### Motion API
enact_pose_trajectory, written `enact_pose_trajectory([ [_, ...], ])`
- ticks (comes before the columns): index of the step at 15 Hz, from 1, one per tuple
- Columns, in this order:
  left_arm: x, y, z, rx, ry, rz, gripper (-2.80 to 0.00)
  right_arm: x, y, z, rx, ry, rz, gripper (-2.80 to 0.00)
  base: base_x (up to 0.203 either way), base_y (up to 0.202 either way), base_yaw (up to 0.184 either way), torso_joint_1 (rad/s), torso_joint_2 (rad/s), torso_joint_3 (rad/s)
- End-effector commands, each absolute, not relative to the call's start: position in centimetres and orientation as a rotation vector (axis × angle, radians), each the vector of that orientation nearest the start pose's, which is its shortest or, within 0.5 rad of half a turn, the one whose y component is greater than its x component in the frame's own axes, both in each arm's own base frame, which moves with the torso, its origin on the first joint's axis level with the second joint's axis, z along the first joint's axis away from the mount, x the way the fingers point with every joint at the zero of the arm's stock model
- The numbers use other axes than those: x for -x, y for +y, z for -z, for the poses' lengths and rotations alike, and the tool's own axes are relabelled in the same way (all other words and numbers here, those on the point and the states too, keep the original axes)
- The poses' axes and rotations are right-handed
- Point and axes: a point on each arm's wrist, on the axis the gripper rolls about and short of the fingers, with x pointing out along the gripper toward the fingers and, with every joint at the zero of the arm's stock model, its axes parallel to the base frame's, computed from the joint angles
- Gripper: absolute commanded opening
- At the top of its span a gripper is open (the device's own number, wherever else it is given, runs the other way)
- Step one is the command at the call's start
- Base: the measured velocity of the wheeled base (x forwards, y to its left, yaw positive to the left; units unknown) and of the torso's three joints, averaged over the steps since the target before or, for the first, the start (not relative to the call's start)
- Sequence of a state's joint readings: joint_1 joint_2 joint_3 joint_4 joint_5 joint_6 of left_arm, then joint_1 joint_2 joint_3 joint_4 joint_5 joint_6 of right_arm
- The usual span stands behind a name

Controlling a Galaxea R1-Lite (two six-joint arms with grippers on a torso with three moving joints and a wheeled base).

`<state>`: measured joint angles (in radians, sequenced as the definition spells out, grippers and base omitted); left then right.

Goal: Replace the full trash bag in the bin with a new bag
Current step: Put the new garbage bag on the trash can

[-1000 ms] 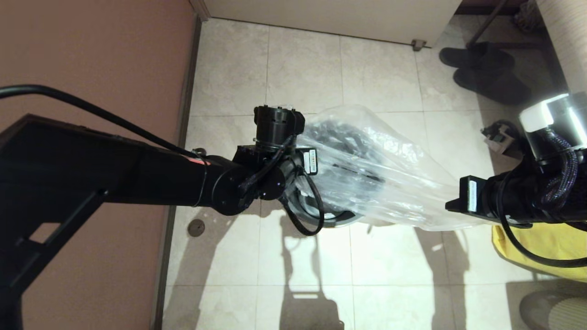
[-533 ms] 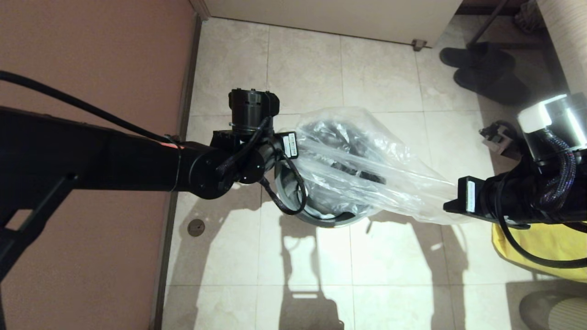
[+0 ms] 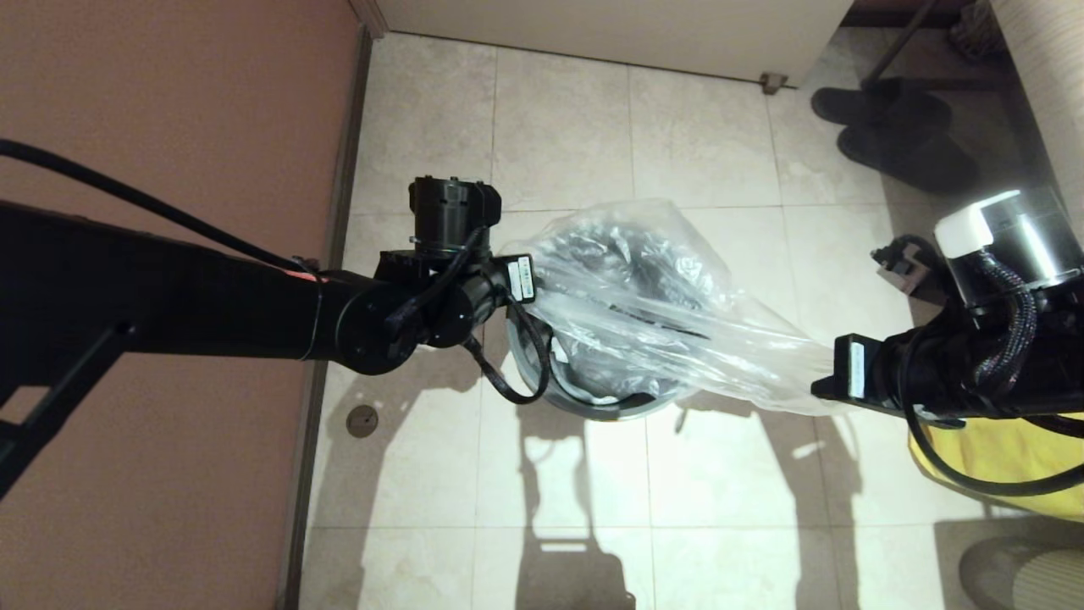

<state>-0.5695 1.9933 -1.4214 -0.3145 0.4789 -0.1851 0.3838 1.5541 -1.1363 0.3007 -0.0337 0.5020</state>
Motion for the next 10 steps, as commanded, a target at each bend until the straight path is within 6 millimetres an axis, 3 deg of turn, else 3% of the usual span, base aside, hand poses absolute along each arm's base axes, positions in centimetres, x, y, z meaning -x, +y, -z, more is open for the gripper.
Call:
enact_pose_trajectory([
  [1, -35.1, -21.0, -21.3, 0.052, 0.238, 0.060, -2.80, -25.4, 10.1, -21.6, -0.327, 0.778, -0.144, -2.80, 0.000, 0.000, 0.000, 0.000, 0.00, 0.000],
  [10, -35.2, -18.5, -18.4, 0.033, 0.310, 0.038, -2.80, -29.1, 11.7, -16.1, -0.360, 0.877, -0.118, -2.80, 0.000, 0.000, 0.000, 0.000, 0.00, 0.000],
])
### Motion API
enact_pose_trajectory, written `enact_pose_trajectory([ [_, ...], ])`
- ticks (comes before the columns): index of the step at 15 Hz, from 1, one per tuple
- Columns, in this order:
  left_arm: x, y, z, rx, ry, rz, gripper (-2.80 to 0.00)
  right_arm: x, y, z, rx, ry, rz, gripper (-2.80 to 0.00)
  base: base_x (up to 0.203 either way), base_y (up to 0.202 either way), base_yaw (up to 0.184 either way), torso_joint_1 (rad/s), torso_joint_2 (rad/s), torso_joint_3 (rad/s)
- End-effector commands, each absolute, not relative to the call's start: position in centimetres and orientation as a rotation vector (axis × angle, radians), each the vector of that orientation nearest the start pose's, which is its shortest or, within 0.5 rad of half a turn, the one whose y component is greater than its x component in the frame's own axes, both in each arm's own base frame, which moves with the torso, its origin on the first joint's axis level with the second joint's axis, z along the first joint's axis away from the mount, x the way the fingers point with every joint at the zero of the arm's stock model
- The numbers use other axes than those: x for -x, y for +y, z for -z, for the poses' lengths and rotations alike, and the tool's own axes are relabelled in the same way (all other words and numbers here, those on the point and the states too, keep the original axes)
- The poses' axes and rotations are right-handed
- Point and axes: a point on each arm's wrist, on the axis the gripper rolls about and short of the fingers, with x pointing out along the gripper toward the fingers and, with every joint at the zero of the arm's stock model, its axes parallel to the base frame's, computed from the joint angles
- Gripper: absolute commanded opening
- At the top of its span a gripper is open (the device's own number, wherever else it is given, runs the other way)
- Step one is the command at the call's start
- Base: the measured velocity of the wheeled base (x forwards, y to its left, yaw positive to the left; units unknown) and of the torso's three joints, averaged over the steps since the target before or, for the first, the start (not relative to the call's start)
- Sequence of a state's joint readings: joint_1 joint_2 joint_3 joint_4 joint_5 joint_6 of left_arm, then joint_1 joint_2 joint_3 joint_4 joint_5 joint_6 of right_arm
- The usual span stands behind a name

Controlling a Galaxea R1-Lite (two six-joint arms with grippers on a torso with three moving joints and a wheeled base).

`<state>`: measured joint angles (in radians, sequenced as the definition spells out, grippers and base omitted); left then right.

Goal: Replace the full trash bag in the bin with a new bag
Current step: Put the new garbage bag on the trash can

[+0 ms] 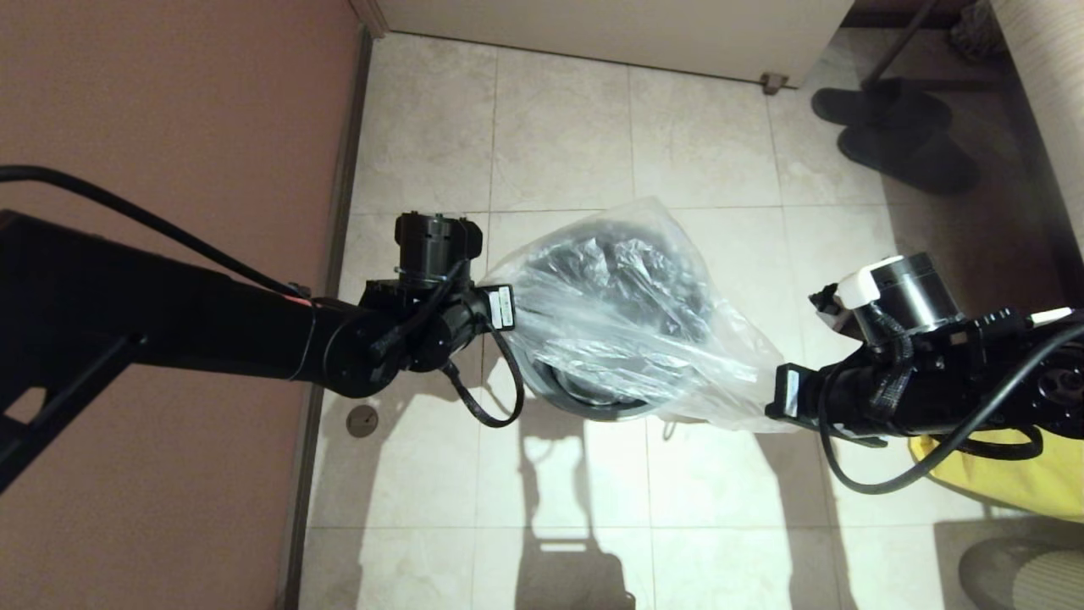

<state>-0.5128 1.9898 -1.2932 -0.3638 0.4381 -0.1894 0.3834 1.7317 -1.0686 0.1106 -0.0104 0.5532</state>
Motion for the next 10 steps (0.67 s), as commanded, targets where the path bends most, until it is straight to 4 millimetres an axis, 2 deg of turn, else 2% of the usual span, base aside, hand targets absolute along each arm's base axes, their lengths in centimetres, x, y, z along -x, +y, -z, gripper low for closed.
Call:
enact_pose_trajectory([
  [1, -35.2, -18.4, -18.1, 0.034, 0.311, 0.040, -2.80, -29.5, 11.9, -15.5, -0.361, 0.877, -0.119, -2.80, 0.000, 0.000, 0.000, 0.000, 0.00, 0.000],
  [7, -34.8, -17.9, -15.4, 0.016, 0.363, 0.042, -2.80, -31.9, 12.8, -11.6, -0.392, 0.922, -0.089, -2.80, 0.000, 0.000, 0.000, 0.000, 0.00, 0.000],
  [10, -34.6, -17.6, -13.4, 0.019, 0.367, 0.051, -2.80, -32.8, 13.1, -10.9, -0.400, 0.908, -0.091, -2.80, 0.000, 0.000, 0.000, 0.000, 0.00, 0.000],
])
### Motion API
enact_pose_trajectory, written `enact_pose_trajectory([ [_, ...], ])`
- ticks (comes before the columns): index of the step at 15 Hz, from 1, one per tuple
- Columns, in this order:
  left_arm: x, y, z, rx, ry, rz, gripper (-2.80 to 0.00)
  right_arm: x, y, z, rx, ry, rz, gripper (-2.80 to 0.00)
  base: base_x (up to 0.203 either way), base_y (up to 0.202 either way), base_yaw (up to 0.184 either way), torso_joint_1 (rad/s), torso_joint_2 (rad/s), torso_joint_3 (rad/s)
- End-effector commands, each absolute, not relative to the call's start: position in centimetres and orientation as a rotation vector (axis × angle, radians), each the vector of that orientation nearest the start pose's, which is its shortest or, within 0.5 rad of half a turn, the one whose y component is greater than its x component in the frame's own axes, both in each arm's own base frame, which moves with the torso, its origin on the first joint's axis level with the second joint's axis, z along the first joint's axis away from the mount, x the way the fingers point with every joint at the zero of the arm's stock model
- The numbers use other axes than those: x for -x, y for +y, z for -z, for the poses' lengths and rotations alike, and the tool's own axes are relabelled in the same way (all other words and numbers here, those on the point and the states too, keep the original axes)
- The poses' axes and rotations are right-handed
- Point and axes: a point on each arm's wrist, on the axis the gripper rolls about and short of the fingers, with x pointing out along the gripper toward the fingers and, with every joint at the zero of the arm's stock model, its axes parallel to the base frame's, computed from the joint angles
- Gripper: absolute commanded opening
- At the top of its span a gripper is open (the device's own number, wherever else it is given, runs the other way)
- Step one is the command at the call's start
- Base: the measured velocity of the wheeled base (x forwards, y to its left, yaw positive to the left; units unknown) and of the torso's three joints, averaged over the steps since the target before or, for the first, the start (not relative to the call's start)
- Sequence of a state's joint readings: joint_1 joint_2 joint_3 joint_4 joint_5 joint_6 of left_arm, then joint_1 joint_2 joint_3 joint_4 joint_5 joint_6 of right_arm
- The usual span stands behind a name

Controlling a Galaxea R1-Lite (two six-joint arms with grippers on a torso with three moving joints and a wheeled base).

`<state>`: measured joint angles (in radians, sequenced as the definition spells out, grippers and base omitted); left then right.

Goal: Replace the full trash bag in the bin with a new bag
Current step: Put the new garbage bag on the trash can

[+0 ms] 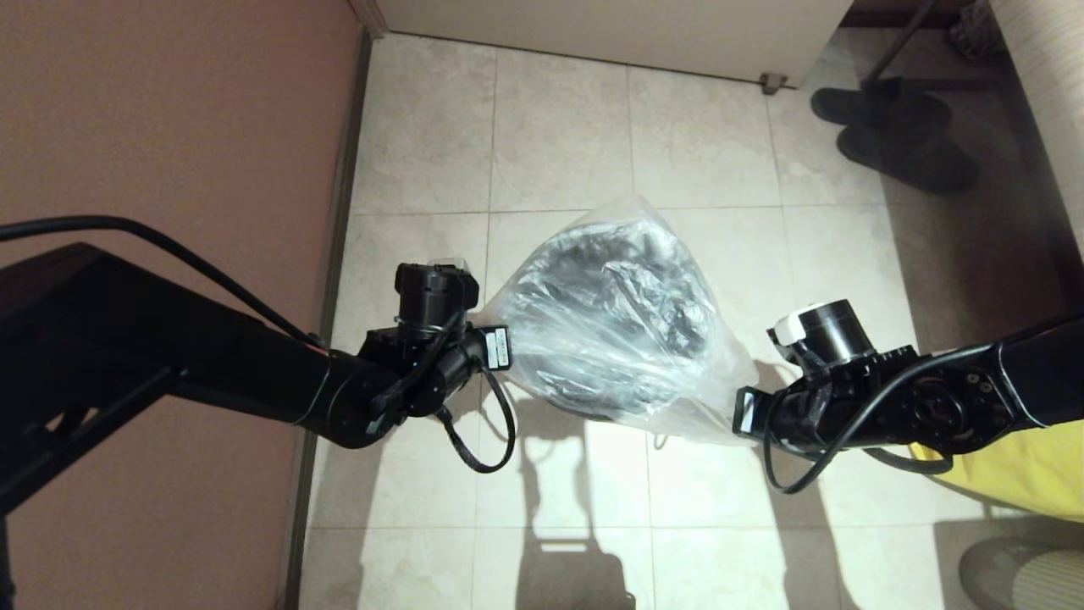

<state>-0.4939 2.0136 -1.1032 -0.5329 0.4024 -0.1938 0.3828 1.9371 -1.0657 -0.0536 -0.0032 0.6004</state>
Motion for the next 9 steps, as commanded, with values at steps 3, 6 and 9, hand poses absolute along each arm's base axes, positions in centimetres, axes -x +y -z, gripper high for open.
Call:
enact_pose_trajectory([
  [3, -34.2, -16.8, -12.9, 0.015, 0.394, 0.047, -2.80, -33.4, 12.7, -10.6, -0.408, 0.906, -0.075, -2.80, 0.000, 0.000, 0.000, 0.000, 0.00, 0.000],
  [6, -35.0, -15.6, -12.2, 0.014, 0.411, 0.014, -2.80, -34.0, 12.0, -10.7, -0.426, 0.900, -0.066, -2.80, 0.000, 0.000, 0.000, 0.000, 0.00, 0.000],
  [9, -36.2, -15.0, -11.1, 0.019, 0.420, -0.001, -2.80, -34.8, 11.4, -10.9, -0.442, 0.884, -0.054, -2.80, 0.000, 0.000, 0.000, 0.000, 0.00, 0.000],
])
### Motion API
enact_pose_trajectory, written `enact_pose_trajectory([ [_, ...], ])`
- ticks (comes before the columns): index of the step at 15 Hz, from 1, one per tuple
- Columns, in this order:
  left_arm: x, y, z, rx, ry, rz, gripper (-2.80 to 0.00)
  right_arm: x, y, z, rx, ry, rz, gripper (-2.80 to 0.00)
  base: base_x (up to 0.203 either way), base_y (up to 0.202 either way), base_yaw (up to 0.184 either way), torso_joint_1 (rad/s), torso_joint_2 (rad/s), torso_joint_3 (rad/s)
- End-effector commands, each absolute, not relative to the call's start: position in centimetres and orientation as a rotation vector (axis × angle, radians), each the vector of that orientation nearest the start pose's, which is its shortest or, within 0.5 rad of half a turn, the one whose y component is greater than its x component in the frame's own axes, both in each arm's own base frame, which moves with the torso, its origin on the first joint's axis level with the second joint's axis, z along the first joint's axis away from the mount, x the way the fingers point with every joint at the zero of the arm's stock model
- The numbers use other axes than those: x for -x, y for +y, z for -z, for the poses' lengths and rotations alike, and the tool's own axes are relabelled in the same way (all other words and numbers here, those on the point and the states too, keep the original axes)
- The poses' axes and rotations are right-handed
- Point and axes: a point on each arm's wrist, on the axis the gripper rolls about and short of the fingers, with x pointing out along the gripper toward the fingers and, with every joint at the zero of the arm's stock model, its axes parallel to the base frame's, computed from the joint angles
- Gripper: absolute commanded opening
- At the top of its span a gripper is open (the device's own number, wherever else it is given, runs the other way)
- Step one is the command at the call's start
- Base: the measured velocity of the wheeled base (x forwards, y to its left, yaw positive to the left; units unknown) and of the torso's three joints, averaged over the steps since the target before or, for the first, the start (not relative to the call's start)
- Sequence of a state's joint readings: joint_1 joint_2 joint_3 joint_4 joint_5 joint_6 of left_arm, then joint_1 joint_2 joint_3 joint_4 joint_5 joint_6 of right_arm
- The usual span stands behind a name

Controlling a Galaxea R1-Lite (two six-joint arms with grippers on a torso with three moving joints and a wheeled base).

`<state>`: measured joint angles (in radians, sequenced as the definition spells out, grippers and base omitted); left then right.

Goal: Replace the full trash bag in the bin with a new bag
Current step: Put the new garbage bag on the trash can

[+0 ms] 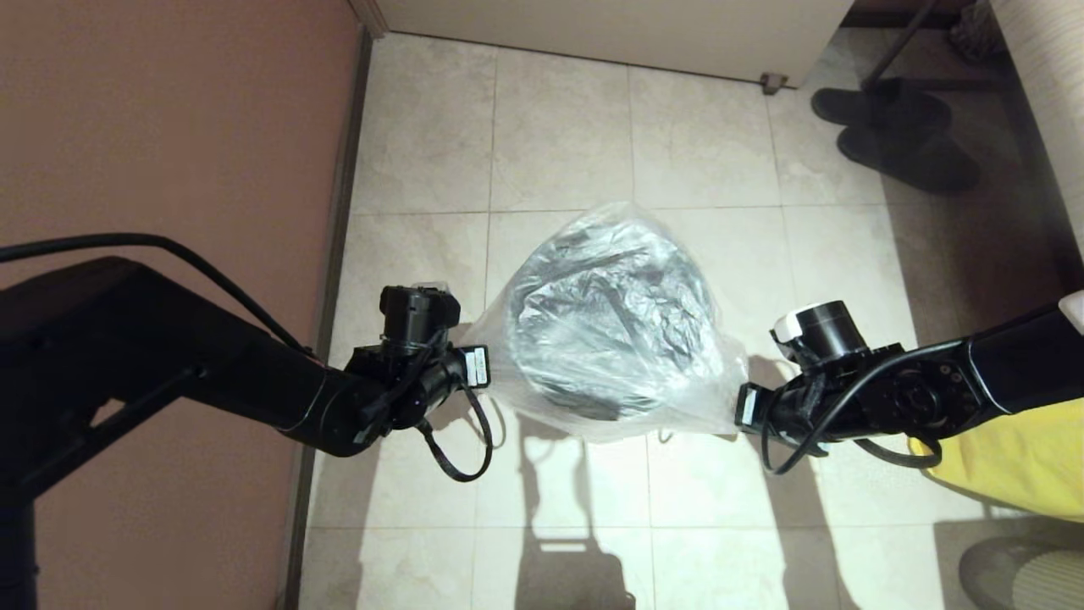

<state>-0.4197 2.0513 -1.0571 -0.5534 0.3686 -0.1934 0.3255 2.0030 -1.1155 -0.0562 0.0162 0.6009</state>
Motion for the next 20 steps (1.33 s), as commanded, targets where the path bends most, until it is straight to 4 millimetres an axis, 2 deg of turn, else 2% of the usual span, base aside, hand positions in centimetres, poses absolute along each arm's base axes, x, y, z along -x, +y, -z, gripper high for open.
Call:
enact_pose_trajectory([
  [1, -36.5, -15.0, -11.5, 0.027, 0.405, 0.007, -2.80, -35.1, 11.1, -11.2, -0.448, 0.871, -0.050, -2.80, 0.000, 0.000, 0.000, 0.000, 0.00, 0.000],
  [7, -38.9, -15.5, -13.5, 0.067, 0.313, 0.008, -2.80, -36.3, 9.3, -13.6, -0.508, 0.771, -0.054, -2.80, 0.000, 0.000, 0.000, 0.000, 0.00, 0.000],
  [11, -41.4, -16.1, -13.4, 0.082, 0.273, 0.003, -2.80, -37.3, 8.4, -15.1, -0.587, 0.701, -0.056, -2.80, 0.000, 0.000, 0.000, 0.000, 0.00, 0.000],
  [14, -41.6, -16.3, -14.7, 0.106, 0.231, 0.010, -2.80, -37.8, 7.9, -16.4, -0.647, 0.667, -0.066, -2.80, 0.000, 0.000, 0.000, 0.000, 0.00, 0.000],
  [17, -40.3, -16.6, -16.9, 0.124, 0.190, 0.031, -2.80, -36.3, 7.2, -19.3, -0.660, 0.606, -0.082, -2.80, 0.000, 0.000, 0.000, 0.000, 0.00, 0.000],
  [20, -39.1, -16.4, -17.9, 0.143, 0.183, 0.037, -2.80, -32.2, 6.8, -23.4, -0.694, 0.599, -0.123, -2.80, 0.000, 0.000, 0.000, 0.000, 0.00, 0.000],
])
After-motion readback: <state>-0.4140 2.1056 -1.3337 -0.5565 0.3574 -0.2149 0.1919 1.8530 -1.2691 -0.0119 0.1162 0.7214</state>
